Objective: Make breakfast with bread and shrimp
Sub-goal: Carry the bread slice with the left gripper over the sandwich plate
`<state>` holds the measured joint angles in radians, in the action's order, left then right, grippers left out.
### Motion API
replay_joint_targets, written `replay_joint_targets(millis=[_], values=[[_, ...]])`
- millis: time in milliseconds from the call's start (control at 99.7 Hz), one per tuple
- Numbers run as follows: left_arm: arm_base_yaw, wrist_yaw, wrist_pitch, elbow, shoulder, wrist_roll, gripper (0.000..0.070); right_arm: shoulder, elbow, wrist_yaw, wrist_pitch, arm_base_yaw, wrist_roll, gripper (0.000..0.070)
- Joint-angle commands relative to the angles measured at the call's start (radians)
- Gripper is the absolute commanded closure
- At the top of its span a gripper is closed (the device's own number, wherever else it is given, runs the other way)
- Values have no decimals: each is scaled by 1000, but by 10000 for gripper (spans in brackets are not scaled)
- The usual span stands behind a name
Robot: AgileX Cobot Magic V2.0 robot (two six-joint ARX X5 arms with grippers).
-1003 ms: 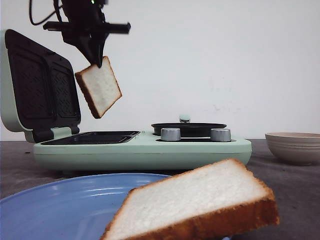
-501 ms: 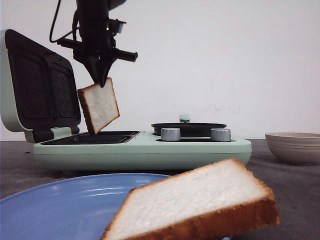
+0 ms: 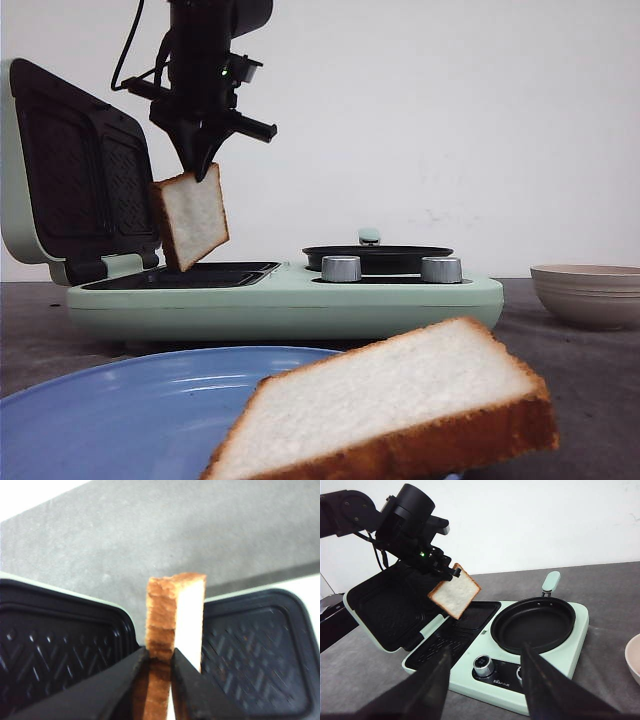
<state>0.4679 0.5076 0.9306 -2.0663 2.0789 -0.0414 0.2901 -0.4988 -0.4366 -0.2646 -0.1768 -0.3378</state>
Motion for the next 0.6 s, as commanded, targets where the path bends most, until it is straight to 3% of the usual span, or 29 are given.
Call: replay_joint_targets(millis=[0, 592], values=[[14, 14, -6, -48, 26, 14, 696, 2, -16, 16, 9, -4, 6, 434], [20, 21, 113, -67, 48, 4, 696, 2, -16, 18, 9, -5, 5, 434]])
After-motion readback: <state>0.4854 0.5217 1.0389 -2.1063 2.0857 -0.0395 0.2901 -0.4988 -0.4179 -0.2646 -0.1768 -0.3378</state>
